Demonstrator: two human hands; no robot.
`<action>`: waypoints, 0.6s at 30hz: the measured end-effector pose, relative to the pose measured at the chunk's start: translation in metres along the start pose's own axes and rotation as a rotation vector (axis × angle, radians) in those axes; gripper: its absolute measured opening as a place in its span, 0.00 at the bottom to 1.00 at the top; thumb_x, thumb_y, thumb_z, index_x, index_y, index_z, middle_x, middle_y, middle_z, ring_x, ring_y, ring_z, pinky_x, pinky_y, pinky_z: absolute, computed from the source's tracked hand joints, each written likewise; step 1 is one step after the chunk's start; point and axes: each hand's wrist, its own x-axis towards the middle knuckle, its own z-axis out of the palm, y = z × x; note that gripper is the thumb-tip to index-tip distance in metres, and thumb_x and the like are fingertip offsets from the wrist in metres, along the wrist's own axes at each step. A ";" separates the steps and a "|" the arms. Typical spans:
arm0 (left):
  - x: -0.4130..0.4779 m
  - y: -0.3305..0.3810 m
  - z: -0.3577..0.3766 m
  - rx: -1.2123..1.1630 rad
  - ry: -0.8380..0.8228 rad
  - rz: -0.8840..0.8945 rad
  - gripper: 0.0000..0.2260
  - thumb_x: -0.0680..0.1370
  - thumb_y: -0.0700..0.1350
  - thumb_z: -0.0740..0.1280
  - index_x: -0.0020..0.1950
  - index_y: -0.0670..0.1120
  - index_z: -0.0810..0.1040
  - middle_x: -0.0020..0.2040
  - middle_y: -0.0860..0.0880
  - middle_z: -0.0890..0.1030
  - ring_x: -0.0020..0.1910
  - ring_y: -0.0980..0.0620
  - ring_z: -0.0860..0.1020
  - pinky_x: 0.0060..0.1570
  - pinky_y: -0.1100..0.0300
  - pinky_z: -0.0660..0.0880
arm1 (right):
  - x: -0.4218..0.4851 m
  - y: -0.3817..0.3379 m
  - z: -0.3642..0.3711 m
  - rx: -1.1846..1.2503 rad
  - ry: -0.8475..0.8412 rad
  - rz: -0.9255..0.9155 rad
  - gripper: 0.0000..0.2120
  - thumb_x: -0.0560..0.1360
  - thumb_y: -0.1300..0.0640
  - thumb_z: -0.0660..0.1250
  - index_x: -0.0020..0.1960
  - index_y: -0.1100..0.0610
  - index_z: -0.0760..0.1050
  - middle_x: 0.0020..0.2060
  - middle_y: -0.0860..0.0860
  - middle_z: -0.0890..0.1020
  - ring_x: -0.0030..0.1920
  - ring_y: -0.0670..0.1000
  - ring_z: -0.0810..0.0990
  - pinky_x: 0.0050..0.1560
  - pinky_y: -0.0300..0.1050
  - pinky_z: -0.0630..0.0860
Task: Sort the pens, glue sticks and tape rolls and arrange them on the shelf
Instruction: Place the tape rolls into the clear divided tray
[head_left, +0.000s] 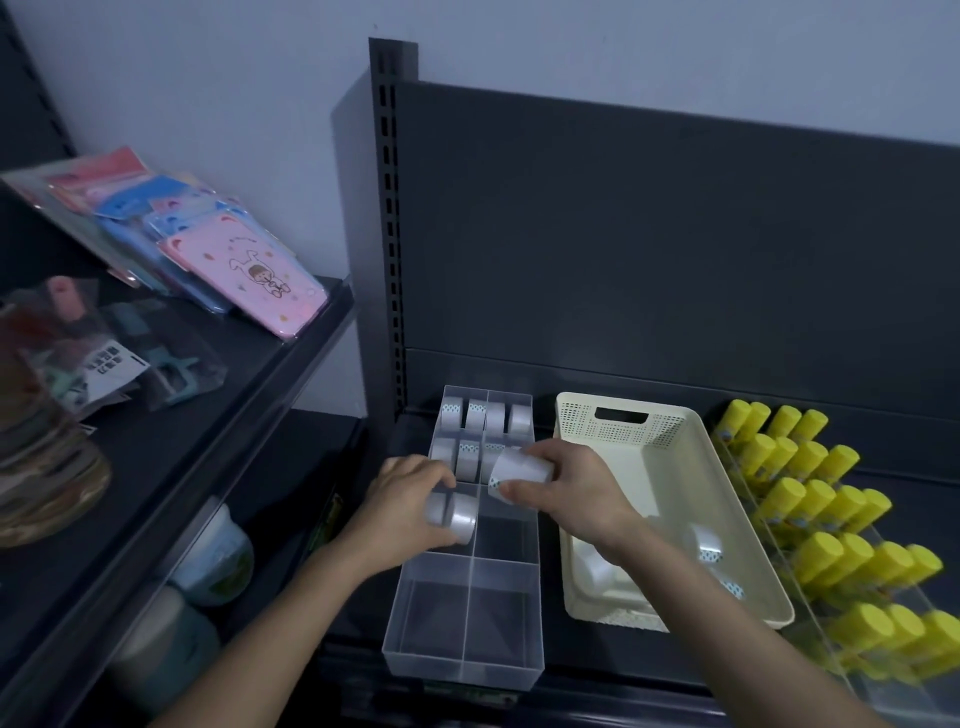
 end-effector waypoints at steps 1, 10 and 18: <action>-0.002 0.001 0.000 0.003 0.000 0.003 0.25 0.66 0.52 0.77 0.60 0.54 0.73 0.58 0.59 0.69 0.59 0.58 0.63 0.55 0.64 0.63 | 0.000 0.000 0.001 -0.023 -0.013 -0.002 0.22 0.65 0.50 0.77 0.56 0.54 0.77 0.45 0.47 0.81 0.45 0.47 0.79 0.44 0.39 0.75; -0.002 0.002 0.003 -0.047 -0.026 -0.049 0.19 0.71 0.38 0.73 0.60 0.48 0.74 0.61 0.54 0.69 0.62 0.54 0.69 0.60 0.66 0.66 | 0.001 0.001 0.011 -0.448 -0.109 -0.183 0.12 0.67 0.56 0.72 0.48 0.53 0.73 0.44 0.50 0.76 0.44 0.51 0.76 0.38 0.37 0.70; -0.004 0.009 0.004 -0.093 0.029 -0.075 0.20 0.68 0.45 0.77 0.57 0.46 0.76 0.58 0.55 0.69 0.57 0.56 0.71 0.55 0.68 0.67 | 0.003 0.004 0.020 -0.697 -0.180 -0.256 0.13 0.66 0.57 0.71 0.40 0.53 0.66 0.46 0.54 0.74 0.45 0.55 0.74 0.39 0.41 0.65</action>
